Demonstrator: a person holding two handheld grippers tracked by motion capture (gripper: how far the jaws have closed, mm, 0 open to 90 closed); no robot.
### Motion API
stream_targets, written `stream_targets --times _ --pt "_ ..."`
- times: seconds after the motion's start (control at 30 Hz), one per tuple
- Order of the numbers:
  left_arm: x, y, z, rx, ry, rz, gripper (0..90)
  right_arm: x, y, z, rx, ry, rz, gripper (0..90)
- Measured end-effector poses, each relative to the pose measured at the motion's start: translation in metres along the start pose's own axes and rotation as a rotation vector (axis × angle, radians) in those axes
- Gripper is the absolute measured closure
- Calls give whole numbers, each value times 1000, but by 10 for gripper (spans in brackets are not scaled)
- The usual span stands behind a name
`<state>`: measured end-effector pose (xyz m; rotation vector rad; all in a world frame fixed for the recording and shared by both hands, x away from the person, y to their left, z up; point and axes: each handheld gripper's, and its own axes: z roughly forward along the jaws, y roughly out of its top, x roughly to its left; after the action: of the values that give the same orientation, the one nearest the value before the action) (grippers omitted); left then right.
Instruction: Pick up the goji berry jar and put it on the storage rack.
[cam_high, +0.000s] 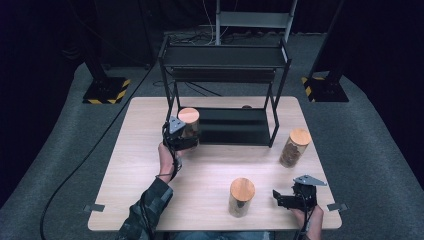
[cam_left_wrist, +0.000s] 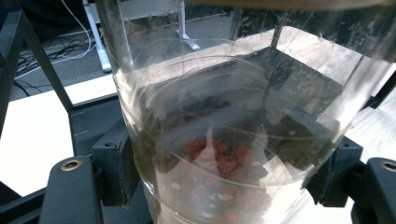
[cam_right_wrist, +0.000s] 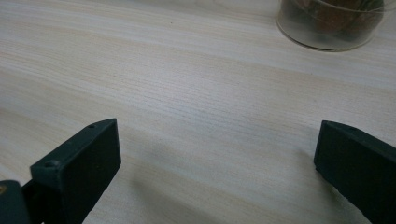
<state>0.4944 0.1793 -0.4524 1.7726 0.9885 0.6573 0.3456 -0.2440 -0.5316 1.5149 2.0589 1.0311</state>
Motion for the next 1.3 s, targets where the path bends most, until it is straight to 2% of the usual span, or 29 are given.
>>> stream_targets --times 1.0,1.3 --pt "3 7 13 1 2 -6 247 -1 0 0 -2 1 2 0" --pt "3 6 21 4 25 -9 247 -1 0 0 -2 1 4 0"
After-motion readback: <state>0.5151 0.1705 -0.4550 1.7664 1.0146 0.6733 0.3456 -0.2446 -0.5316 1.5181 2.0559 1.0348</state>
